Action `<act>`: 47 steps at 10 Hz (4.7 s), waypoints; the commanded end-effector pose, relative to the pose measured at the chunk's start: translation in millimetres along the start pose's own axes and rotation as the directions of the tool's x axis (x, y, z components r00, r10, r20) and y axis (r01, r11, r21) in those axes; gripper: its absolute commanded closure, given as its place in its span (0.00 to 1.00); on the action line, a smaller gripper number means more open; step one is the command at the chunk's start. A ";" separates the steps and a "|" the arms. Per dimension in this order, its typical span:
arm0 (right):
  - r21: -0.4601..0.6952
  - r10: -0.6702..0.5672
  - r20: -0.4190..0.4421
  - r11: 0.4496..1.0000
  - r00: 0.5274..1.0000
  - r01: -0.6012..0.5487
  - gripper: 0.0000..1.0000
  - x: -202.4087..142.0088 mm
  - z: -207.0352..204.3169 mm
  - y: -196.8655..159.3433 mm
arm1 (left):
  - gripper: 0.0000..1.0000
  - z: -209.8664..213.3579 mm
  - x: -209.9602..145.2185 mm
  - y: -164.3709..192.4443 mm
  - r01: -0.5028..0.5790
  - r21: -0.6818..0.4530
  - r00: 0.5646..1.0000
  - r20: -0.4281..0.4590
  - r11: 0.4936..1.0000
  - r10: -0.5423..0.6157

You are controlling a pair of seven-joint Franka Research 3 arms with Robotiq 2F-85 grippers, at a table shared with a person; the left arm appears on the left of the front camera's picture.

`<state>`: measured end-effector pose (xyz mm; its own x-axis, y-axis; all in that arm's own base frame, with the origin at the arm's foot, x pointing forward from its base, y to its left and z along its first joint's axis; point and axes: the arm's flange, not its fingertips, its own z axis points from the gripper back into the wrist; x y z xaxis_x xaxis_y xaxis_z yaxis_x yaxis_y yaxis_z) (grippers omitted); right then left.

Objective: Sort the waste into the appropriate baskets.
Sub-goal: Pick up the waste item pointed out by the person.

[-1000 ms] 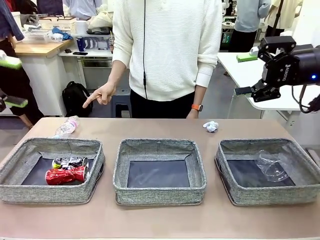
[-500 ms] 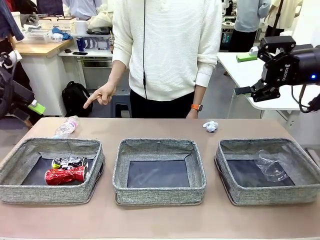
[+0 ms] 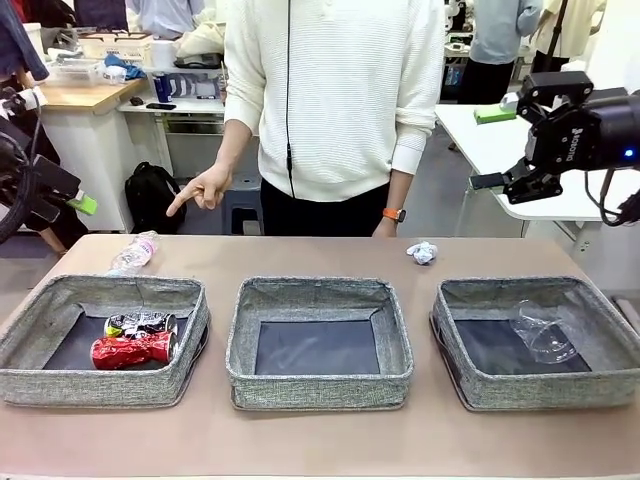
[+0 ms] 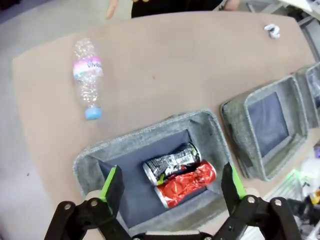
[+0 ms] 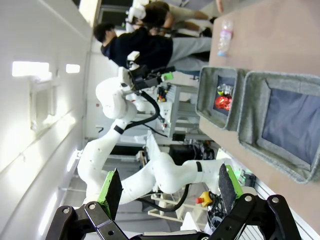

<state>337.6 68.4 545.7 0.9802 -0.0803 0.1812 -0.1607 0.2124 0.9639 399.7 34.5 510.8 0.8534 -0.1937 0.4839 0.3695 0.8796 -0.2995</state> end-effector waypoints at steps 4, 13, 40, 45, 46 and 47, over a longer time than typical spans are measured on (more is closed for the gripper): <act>0.012 -0.013 0.025 1.000 1.000 0.013 0.00 1.8 -1.2 4.4 | 0.00 -87.7 82.6 59.1 -0.055 0.110 0.974 -0.213 0.992 0.078; 0.012 -0.013 0.025 1.000 1.000 0.013 0.00 1.8 -1.2 4.4 | 0.00 -205.5 122.8 141.4 -0.020 0.205 0.938 -0.334 0.978 0.089; 0.012 -0.013 0.025 1.000 1.000 0.013 0.00 1.8 -1.2 4.4 | 1.00 -29.8 123.9 29.7 -0.366 0.166 0.901 -0.184 0.916 0.393; 0.012 -0.013 0.025 1.000 1.000 0.013 0.00 1.8 -1.2 4.4 | 1.00 25.3 16.6 -51.2 -0.220 0.289 0.959 -0.113 0.932 0.262; 0.012 -0.013 0.025 1.000 1.000 0.013 0.00 1.8 -1.2 4.4 | 1.00 33.8 40.6 -52.6 -0.310 0.226 0.923 -0.163 0.924 0.349; 0.012 -0.013 0.025 1.000 1.000 0.013 0.00 1.8 -1.2 4.4 | 1.00 33.8 40.6 -52.6 -0.310 0.226 0.923 -0.163 0.924 0.349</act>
<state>337.5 68.0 546.6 0.9795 -0.0821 0.1838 -0.1628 0.2142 0.9631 382.9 -8.3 566.1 0.9721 0.0278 0.2327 0.0211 0.9785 -0.2052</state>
